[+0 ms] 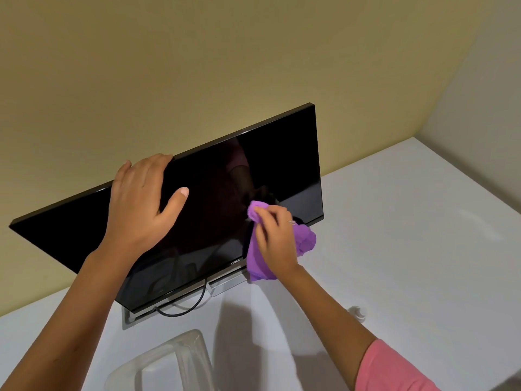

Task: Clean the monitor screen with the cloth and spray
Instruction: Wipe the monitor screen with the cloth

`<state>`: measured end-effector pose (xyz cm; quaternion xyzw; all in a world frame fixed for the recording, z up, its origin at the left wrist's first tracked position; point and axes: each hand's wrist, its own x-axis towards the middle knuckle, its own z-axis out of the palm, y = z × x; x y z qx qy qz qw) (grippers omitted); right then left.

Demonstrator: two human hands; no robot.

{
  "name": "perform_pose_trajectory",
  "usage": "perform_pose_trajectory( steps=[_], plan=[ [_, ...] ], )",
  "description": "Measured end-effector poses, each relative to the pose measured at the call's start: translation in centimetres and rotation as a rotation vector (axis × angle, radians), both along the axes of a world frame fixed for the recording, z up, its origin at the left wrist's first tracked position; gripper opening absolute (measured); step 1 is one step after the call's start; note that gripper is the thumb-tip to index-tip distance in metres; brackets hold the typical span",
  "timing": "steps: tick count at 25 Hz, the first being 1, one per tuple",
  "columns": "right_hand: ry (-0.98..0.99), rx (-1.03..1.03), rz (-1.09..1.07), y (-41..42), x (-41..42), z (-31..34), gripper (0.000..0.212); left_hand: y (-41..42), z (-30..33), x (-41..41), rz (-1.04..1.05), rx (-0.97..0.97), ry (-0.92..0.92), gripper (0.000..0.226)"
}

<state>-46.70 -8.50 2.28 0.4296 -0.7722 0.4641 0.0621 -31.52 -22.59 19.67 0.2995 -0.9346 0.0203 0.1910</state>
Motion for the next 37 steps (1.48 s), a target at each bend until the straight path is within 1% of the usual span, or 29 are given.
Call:
perform_pose_trajectory(
  steps=[1,2,3,5,6,7,8,9,10,12,13,15,17,20,22,24,27,29,30,35,37],
  plan=[
    [0.044,0.015,0.097,-0.6,0.9,0.5,0.026,0.0,0.0,0.0,0.002,0.004,0.001,0.057],
    [0.048,0.029,0.166,-1.2,1.8,1.0,0.021,0.0,0.0,-0.1,0.004,0.008,0.003,0.057],
    [0.007,0.012,0.216,-1.7,2.6,1.6,0.015,0.0,0.0,-0.1,0.004,0.011,0.005,0.057],
    [0.088,0.014,0.177,-2.4,2.9,2.1,0.015,-0.1,0.0,0.0,-0.003,0.016,0.003,0.058],
    [0.087,-0.002,0.159,-2.4,2.5,2.4,0.014,-0.1,0.0,0.0,-0.008,0.019,0.001,0.058],
    [0.065,-0.015,0.146,-2.1,1.9,2.7,0.014,-0.1,0.1,0.0,-0.012,0.021,-0.001,0.058],
    [-0.009,-0.049,0.143,-1.8,1.1,3.0,0.019,-0.1,0.1,0.1,-0.016,0.021,-0.002,0.058],
    [-0.040,-0.082,0.113,-1.5,0.2,3.0,0.027,-0.1,0.2,0.1,-0.021,0.021,-0.003,0.058],
    [-0.059,-0.117,0.050,-1.3,-0.9,3.1,0.031,-0.1,0.2,0.2,-0.027,0.020,-0.005,0.058],
    [-0.179,-0.205,-0.067,-0.6,-2.8,3.3,0.032,-0.1,0.3,0.2,-0.040,0.019,-0.009,0.059],
    [-0.195,-0.226,-0.114,-0.4,-3.6,3.3,0.032,-0.1,0.3,0.2,-0.043,0.020,-0.010,0.059],
    [-0.178,-0.230,-0.187,0.0,-4.6,3.4,0.034,-0.1,0.3,0.2,-0.043,0.021,-0.007,0.059],
    [-0.118,-0.210,-0.208,0.0,-4.3,3.2,0.037,-0.1,0.2,0.1,-0.034,0.022,-0.010,0.059],
    [-0.078,-0.161,-0.096,-0.8,-2.3,2.2,0.030,-0.1,0.1,0.1,-0.016,0.020,-0.008,0.058],
    [-0.075,-0.106,0.052,-1.2,0.0,1.4,0.025,0.0,0.1,0.1,-0.007,0.024,0.003,0.057],
    [-0.010,-0.075,0.173,-1.4,2.2,0.8,0.023,0.1,0.1,0.0,-0.005,0.029,0.020,0.056],
    [0.035,-0.043,0.257,-1.6,3.2,0.6,0.019,0.2,0.1,-0.2,0.000,0.032,0.039,0.056],
    [0.143,-0.037,0.238,-1.6,2.4,0.7,0.018,0.2,0.0,-0.2,0.008,0.029,0.045,0.055],
    [0.149,-0.035,0.211,-1.5,1.7,0.8,0.018,0.2,0.0,-0.3,0.010,0.029,0.046,0.055],
    [-0.145,-0.158,-0.106,-0.4,-3.8,2.6,0.019,0.1,-0.2,-0.3,0.014,0.026,0.042,0.056],
    [-0.152,-0.201,-0.158,-0.2,-5.9,4.0,0.022,0.1,-0.2,-0.3,0.014,0.018,0.045,0.055]
  ],
)
